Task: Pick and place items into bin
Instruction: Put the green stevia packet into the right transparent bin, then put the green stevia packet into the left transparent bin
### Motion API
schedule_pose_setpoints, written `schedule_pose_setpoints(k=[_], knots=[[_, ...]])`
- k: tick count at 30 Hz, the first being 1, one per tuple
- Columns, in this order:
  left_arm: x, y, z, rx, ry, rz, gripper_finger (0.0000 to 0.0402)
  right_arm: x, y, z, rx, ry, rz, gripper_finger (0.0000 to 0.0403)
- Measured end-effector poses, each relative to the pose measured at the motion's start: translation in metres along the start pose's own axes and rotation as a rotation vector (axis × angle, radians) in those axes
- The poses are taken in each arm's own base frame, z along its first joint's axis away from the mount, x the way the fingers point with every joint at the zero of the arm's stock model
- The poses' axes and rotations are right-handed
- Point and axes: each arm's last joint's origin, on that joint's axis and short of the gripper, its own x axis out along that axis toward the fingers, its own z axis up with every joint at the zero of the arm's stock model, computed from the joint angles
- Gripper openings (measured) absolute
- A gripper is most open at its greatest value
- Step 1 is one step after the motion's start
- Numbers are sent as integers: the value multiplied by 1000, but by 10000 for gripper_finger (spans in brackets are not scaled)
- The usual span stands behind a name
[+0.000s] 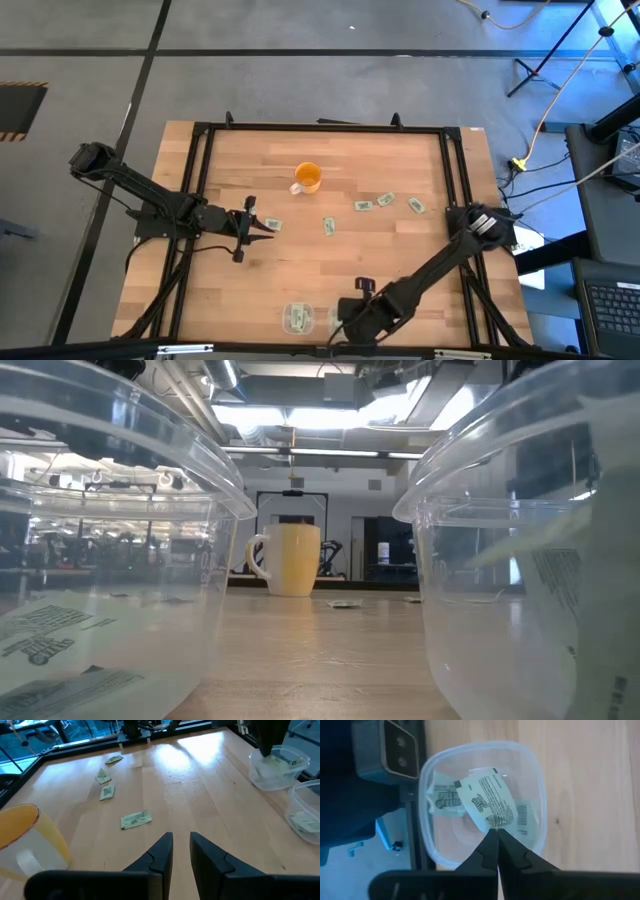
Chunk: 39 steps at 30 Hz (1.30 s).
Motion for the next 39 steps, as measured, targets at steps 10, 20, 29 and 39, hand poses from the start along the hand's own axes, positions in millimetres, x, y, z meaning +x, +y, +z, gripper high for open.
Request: schedule_pose_setpoints(k=[10,20,29,39], knots=[[0,0,0,-1,0,0,61,2,0,-1,-10,16,0,10],[0,0,0,-1,0,0,61,-1,0,3,-33,16,8,11],[0,0,0,-1,0,0,61,-13,5,11,-48,-2,24,28],[0,0,0,-2,-2,0,61,-18,-5,8,-30,33,-70,117]])
